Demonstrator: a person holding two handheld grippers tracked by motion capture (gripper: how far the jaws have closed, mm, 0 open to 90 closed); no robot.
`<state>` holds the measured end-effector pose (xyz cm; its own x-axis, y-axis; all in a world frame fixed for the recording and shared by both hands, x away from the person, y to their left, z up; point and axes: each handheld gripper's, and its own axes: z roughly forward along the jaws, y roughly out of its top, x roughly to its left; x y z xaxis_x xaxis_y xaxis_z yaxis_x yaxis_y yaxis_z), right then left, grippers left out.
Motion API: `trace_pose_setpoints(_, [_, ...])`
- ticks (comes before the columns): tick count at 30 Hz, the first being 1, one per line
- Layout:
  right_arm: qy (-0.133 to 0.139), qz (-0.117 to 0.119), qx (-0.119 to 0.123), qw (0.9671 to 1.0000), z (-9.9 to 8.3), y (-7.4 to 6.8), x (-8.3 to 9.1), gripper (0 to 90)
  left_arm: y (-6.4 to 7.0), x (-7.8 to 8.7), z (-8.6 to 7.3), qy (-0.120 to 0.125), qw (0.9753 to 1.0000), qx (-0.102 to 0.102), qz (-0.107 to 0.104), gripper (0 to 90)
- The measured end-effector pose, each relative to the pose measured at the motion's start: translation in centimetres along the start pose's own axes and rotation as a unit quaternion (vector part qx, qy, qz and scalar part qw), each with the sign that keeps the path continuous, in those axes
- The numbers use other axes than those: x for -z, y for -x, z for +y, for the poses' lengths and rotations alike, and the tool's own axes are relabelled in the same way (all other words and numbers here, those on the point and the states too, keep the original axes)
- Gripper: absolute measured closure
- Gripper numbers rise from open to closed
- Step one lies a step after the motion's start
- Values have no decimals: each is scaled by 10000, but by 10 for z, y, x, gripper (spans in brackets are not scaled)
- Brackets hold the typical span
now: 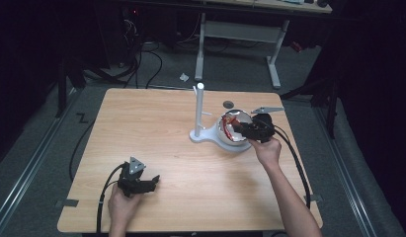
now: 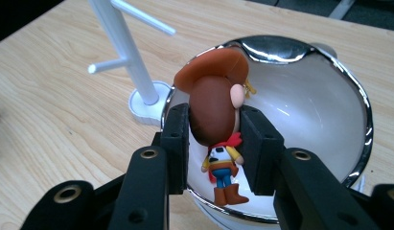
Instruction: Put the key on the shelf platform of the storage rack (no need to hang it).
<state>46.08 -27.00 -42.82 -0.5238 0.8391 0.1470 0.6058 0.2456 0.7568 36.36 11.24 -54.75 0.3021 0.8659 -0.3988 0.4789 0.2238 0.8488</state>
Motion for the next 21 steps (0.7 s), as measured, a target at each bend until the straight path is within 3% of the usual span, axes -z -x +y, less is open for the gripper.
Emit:
trace_pose_setpoints(6, [-163,-213,101,9996,-1,-1,-10,667,0,0,0,-2,10000,-2,0,200])
trace_pose_setpoints(21, [-353,-337,32,9988,-4,4,-26,665,0,0,0,-2,10000,0,-1,200])
